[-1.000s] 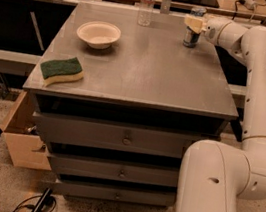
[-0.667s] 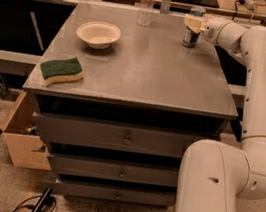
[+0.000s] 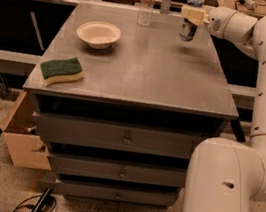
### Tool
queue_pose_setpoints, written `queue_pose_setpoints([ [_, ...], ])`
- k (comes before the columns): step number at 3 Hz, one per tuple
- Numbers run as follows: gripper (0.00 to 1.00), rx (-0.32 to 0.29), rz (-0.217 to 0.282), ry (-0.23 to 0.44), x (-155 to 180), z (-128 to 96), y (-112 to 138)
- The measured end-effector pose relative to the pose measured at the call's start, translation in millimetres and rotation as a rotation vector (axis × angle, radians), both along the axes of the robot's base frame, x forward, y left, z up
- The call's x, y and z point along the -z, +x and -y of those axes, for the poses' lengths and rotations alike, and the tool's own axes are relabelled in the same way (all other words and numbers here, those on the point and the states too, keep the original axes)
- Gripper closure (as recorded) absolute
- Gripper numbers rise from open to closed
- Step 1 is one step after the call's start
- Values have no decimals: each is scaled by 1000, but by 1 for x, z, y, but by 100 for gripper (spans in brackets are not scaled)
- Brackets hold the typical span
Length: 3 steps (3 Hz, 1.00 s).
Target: Move redbull can near sponge
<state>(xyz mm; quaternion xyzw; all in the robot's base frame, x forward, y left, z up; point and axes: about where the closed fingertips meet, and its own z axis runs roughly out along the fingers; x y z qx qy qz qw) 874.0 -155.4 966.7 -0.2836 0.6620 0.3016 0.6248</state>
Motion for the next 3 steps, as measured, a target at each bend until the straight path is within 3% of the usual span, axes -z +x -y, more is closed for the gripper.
queue_pose_setpoints([
  [1, 100, -42, 38, -3, -57, 11, -54],
  [2, 100, 52, 174, 17, -142, 53, -114],
  [3, 100, 169, 306, 24, -208, 81, -177],
])
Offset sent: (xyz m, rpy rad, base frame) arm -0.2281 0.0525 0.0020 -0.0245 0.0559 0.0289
